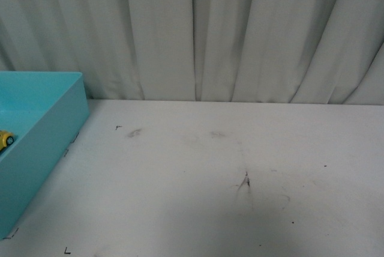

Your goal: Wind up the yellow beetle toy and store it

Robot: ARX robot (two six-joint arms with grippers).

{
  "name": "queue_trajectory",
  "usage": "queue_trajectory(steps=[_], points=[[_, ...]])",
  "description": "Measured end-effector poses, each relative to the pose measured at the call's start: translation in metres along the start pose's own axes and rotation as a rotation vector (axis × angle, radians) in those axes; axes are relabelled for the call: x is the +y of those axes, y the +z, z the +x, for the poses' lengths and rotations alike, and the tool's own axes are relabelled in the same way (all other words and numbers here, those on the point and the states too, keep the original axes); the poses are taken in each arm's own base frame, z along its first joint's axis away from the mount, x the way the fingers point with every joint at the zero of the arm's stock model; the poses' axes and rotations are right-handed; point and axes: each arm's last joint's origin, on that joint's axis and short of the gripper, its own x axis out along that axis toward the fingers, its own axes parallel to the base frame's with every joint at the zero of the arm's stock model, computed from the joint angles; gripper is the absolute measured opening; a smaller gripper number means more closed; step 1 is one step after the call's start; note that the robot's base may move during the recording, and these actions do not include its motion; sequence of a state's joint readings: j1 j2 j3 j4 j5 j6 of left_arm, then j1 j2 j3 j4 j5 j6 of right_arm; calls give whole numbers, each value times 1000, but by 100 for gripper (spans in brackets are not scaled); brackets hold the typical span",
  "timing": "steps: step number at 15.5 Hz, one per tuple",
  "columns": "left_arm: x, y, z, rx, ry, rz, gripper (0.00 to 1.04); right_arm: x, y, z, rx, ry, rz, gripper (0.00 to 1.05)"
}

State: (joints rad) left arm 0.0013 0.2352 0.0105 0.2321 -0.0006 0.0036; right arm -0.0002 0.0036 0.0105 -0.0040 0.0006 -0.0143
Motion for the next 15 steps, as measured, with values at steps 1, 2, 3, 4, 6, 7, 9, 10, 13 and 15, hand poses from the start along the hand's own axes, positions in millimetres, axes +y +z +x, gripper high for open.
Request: queue_trajectory(steps=[1,2,3,4,6,7,9,10,13,15], points=[[0,0,-1,-5,0,0,2,0,0,0,0,0,0,98],[0,0,-3,-6,0,0,2,0,0,0,0,0,0,98],[0,0,-4,-2,0,0,2,0,0,0,0,0,0,98],[0,0,-4,-1,0,0,2,0,0,0,0,0,0,98],[0,-1,-15,-15,-3,0,2,0,0,0,0,0,0,98],[0,-2,-15,2,-1,0,2,0,0,0,-2,0,0,98],[0,-3,-15,3,-2,0,2,0,0,0,0,0,0,98],[0,-3,-15,6,-1,0,11,0,0,0,-1,0,0,98],[0,-3,-15,6,-2,0,51,0,0,0,0,0,0,98],[0,-3,-15,6,-2,-1,76,0,0,0,0,0,0,98]])
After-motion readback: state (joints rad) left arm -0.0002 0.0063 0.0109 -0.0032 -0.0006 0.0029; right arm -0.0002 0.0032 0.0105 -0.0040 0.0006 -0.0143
